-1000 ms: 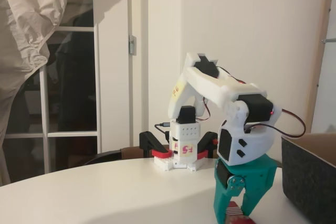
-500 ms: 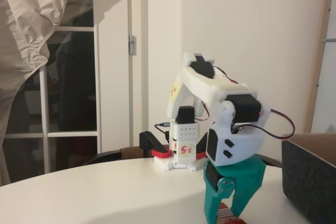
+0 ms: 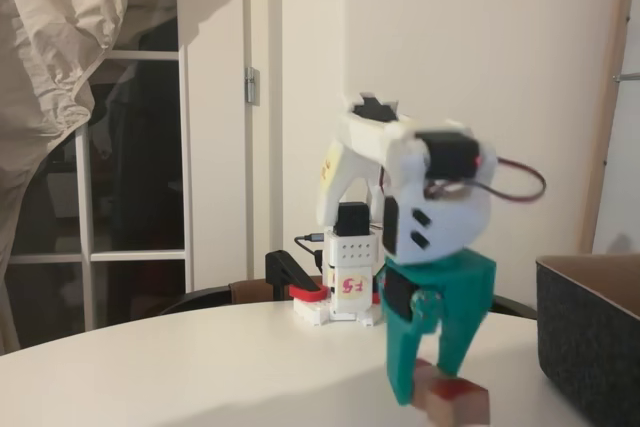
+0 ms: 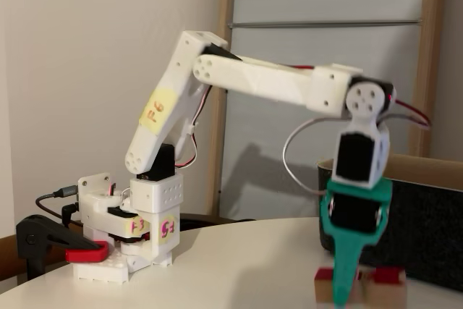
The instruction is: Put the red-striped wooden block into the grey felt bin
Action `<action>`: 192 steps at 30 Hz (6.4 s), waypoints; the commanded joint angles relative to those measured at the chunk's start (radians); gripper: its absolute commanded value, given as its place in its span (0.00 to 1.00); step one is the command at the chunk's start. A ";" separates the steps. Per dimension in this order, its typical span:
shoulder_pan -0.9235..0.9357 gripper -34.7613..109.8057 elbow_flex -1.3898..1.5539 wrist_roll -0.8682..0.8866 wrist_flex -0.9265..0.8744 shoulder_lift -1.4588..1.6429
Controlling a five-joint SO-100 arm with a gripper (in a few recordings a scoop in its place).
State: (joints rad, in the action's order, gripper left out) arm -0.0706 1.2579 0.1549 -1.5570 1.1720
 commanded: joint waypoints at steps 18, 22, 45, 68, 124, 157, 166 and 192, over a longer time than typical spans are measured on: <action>-0.034 0.32 -0.014 0.178 -0.054 0.420; -0.063 0.32 -0.015 0.170 -0.052 0.492; -0.422 0.33 -0.044 -0.129 0.043 0.646; -0.581 0.32 -0.049 -0.334 0.411 0.436; -0.560 0.39 0.011 -0.232 0.089 0.704; 0.997 0.36 0.373 1.100 0.049 1.017; 1.193 0.34 0.540 1.190 0.055 1.066; 1.229 0.33 1.503 1.259 0.503 2.010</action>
State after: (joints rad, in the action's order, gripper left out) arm 1.1443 2.7044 1.4005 -1.0630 3.0787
